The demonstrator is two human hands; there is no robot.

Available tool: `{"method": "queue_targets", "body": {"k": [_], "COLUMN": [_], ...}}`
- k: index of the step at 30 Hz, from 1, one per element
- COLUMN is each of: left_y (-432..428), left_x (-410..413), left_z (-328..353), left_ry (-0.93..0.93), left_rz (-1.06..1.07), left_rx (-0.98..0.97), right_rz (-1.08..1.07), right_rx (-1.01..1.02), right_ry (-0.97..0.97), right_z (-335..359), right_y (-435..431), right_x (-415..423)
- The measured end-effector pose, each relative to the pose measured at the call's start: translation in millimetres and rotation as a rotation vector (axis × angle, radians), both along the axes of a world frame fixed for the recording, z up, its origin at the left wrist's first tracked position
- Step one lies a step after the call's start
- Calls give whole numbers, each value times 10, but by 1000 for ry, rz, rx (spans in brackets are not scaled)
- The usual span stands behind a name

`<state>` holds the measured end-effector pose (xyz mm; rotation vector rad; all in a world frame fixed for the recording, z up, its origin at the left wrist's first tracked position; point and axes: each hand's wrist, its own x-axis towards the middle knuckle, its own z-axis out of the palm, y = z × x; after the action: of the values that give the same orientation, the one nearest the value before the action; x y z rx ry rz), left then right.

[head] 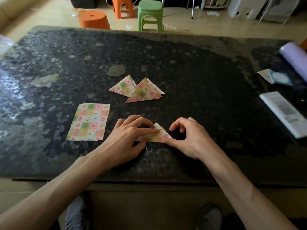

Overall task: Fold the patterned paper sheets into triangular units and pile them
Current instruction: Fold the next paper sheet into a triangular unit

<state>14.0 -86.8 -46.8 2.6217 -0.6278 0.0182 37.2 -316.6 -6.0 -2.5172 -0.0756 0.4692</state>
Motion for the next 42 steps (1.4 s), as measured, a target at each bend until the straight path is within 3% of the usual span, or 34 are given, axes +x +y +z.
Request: {"method": "queue_targets", "body": {"k": [23,26,34,39,42], "left_y": [-11,25,31,-36,-147], "left_x": [15,61,-11,-71,-61], "left_z": [22,79,179,325,427], "left_ry": [27,34,-246,-304,-121], "left_rz": [6,-18,-204,-32,248], "left_rx": [-11,-20,156,-35,-324], "right_rz": [114,126,179,185,146], "right_rx": [93,181,129,240,414], "right_ry": [180,225,134,77,20], "right_z": [45,94,77,99,69], "right_y": [-206,-290,-284,-210,-40], "right_x": [227,224,146,97,36]}}
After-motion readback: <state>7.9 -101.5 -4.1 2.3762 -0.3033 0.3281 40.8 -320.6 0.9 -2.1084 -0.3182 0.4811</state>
